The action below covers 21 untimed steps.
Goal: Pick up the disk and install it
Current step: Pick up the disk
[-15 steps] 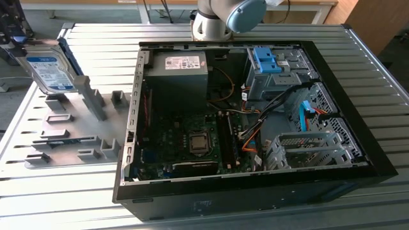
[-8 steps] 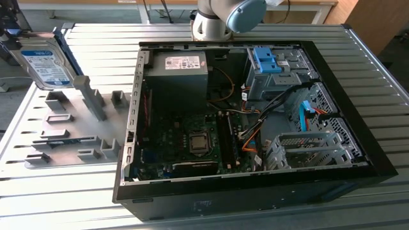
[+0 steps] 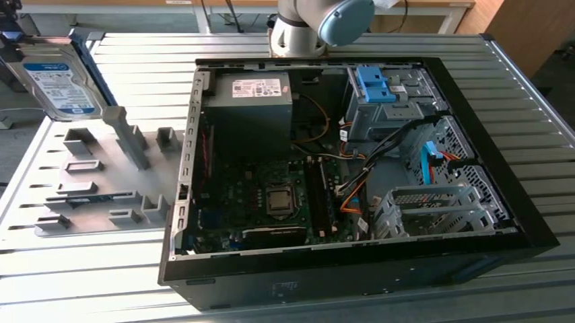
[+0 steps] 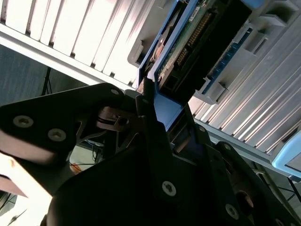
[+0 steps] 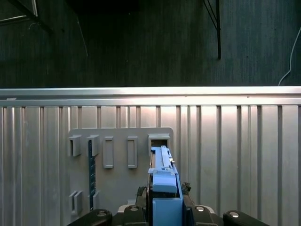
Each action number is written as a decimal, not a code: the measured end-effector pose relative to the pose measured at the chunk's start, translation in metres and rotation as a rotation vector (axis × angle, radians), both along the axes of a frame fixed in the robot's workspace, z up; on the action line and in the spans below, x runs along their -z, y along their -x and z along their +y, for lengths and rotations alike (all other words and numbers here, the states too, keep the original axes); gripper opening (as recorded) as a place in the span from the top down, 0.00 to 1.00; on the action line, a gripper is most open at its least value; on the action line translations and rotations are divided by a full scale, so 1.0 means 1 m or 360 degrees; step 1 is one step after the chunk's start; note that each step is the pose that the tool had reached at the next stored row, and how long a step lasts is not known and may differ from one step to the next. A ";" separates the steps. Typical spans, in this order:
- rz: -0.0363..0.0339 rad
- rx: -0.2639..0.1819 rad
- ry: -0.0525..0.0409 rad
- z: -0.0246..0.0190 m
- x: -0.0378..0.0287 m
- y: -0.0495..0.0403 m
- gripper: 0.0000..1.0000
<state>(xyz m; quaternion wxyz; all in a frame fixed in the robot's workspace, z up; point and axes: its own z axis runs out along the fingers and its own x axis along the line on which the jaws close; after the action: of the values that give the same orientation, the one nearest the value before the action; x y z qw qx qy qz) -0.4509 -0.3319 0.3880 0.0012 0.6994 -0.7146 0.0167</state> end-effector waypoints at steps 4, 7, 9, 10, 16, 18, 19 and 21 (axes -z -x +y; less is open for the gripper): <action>0.0000 0.0000 0.0000 0.0000 -0.0069 0.0000 0.64; 0.0000 0.0000 0.0000 0.0000 -0.0135 0.0000 0.64; 0.0000 0.0000 0.0000 0.0000 -0.0170 0.0000 0.64; 0.0000 0.0000 0.0000 0.0000 -0.0189 0.0000 0.64; 0.0000 0.0000 0.0000 0.0000 -0.0304 0.0000 0.64; 0.0000 0.0000 0.0000 0.0000 -0.0339 0.0000 0.64; 0.0000 0.0000 0.0000 0.0000 -0.0357 0.0000 0.64; 0.0000 0.0000 0.0000 0.0000 -0.0389 0.0000 0.64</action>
<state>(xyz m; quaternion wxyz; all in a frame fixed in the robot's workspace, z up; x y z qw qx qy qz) -0.4509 -0.3319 0.4269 0.0012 0.6994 -0.7146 0.0167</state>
